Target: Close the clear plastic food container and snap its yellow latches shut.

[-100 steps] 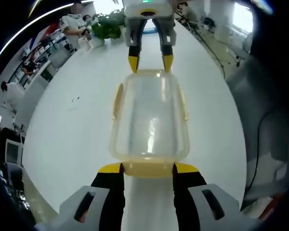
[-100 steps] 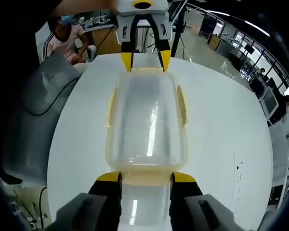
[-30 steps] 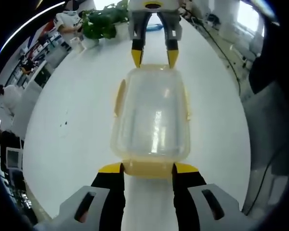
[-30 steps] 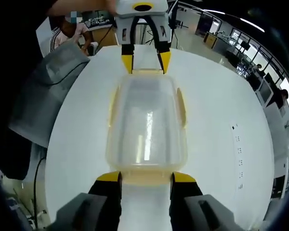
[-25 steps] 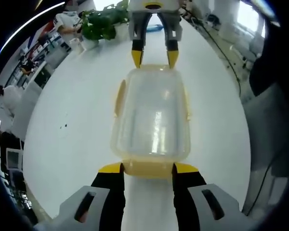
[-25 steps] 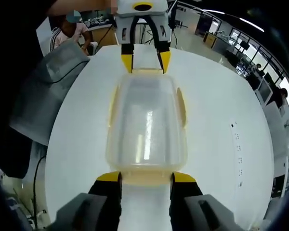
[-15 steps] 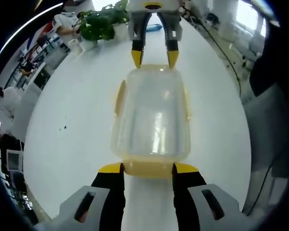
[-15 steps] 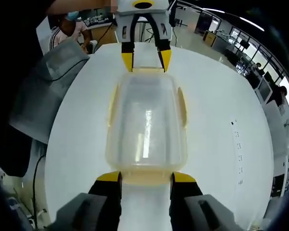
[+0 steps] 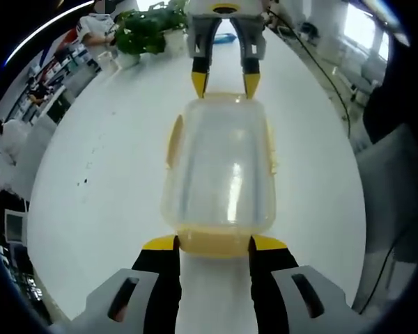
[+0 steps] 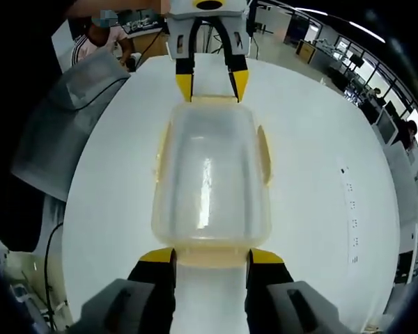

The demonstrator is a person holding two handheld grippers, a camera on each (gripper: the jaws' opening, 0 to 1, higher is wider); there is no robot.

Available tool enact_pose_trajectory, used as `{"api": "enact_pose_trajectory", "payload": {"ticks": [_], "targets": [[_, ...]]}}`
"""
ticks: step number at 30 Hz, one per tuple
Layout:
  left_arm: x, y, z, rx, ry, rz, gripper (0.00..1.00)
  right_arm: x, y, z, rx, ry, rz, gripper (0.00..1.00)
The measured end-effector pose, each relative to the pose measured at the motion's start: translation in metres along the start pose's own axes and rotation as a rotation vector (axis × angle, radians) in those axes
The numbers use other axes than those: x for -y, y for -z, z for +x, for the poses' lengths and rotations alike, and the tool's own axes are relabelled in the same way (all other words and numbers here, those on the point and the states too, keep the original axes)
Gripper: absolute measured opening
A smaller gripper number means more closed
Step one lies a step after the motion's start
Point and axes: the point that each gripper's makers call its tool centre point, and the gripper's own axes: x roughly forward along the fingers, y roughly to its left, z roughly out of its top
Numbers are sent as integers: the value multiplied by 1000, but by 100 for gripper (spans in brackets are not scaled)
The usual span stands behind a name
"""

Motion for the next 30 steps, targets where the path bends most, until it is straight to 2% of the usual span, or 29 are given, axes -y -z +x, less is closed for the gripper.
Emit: {"api": "enact_pose_trajectory", "payload": {"ticks": [19, 27, 29, 30], "targets": [[-4, 2, 7, 24, 10, 3, 36, 1, 1, 4, 16, -11, 18, 37], [-3, 3, 8, 65, 47, 1, 36, 0, 1, 3, 37, -3, 7, 38], [-1, 4, 8, 80, 59, 2, 37, 1, 1, 2, 49, 5, -2, 40], [-2, 5, 8, 94, 65, -23, 37, 2, 1, 2, 58, 10, 2, 46]]}}
